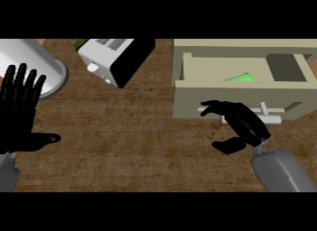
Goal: Pick up the cup, place it into the drawer and close the drawer
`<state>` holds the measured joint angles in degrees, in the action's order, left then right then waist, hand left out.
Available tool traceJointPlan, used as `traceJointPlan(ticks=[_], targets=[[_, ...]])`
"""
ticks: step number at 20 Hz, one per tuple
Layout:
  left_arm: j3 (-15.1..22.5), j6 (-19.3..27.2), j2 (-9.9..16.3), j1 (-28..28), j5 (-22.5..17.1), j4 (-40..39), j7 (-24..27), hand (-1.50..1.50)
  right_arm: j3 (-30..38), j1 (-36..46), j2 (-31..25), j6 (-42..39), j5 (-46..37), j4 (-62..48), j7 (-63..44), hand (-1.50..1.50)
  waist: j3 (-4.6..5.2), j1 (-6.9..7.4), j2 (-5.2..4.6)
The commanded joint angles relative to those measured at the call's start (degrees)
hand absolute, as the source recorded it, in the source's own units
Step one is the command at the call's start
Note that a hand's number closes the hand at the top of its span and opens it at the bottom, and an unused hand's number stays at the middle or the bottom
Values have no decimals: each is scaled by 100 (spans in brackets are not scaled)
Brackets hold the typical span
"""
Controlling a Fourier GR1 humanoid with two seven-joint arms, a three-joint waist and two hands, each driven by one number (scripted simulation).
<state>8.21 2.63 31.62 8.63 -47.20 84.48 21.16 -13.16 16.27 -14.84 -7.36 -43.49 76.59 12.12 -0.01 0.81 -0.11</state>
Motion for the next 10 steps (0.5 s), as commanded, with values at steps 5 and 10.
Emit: traceJointPlan(ticks=[5,10], targets=[[-455,-693,-160,-188,130,-428,136,-150,530,1271,173,463,-244,-2566,879,-150,0,-14,-13],[-474,-884,-267,-454,175,-224,169,-150,864,2311,459,832,-297,-4234,1195,-150,-4,91,-44]])
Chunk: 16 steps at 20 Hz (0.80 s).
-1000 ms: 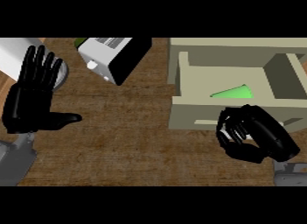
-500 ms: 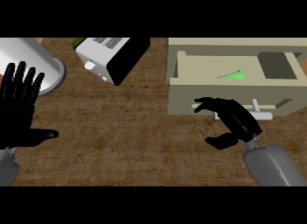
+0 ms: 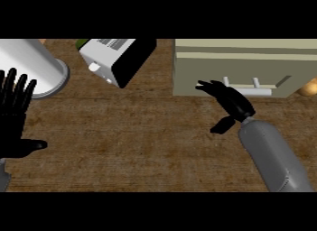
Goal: Pick up the cup, place it into the drawer and close the drawer
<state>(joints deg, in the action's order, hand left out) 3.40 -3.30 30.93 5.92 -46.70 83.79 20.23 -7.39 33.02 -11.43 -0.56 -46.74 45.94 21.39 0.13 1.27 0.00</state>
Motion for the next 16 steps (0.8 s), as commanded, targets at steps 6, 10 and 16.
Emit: traceJointPlan(ticks=[6,10,16], targets=[[-226,-326,-129,-71,72,-16,29,-150,793,1623,-216,-45,213,-2511,860,-150,-22,111,-82],[-337,-475,43,229,-47,-237,-236,-150,863,2052,-447,-165,135,-2957,870,-150,-25,179,-132],[-127,-432,-182,31,220,-62,-59,-150,1043,2268,-901,-345,205,-3375,1221,-150,-30,278,-159]])
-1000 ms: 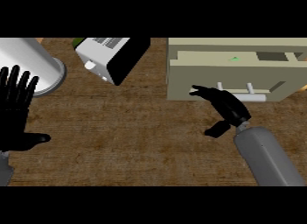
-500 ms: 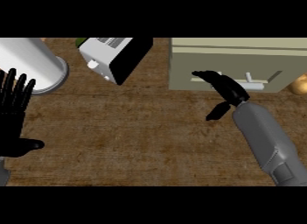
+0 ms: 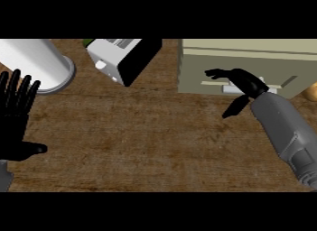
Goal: Pick up the cup, place it into the drawer and close the drawer
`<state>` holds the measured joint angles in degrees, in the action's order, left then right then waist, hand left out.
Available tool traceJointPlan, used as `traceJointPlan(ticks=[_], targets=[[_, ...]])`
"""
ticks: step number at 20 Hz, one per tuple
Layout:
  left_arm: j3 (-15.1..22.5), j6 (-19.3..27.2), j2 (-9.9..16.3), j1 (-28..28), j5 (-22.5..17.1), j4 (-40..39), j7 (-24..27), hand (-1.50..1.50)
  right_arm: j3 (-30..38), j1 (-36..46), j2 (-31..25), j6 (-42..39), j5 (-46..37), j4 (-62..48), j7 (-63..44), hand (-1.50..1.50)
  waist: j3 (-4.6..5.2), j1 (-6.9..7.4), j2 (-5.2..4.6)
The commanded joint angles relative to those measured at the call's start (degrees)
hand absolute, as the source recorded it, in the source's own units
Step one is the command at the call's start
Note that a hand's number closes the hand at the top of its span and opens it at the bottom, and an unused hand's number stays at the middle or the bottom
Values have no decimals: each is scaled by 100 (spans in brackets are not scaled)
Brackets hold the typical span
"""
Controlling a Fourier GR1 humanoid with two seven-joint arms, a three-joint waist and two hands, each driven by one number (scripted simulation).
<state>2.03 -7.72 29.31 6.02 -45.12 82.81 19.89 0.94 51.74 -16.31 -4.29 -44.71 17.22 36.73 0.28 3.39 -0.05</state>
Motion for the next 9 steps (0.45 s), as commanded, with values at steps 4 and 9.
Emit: traceJointPlan(ticks=[4,9], targets=[[223,49,-175,-37,286,91,80,-150,228,412,-545,37,-11,-640,-155,-150,-51,179,-211],[-7,-36,-51,162,184,-127,21,-150,286,598,-444,48,26,-773,-235,-150,-48,180,-221]])
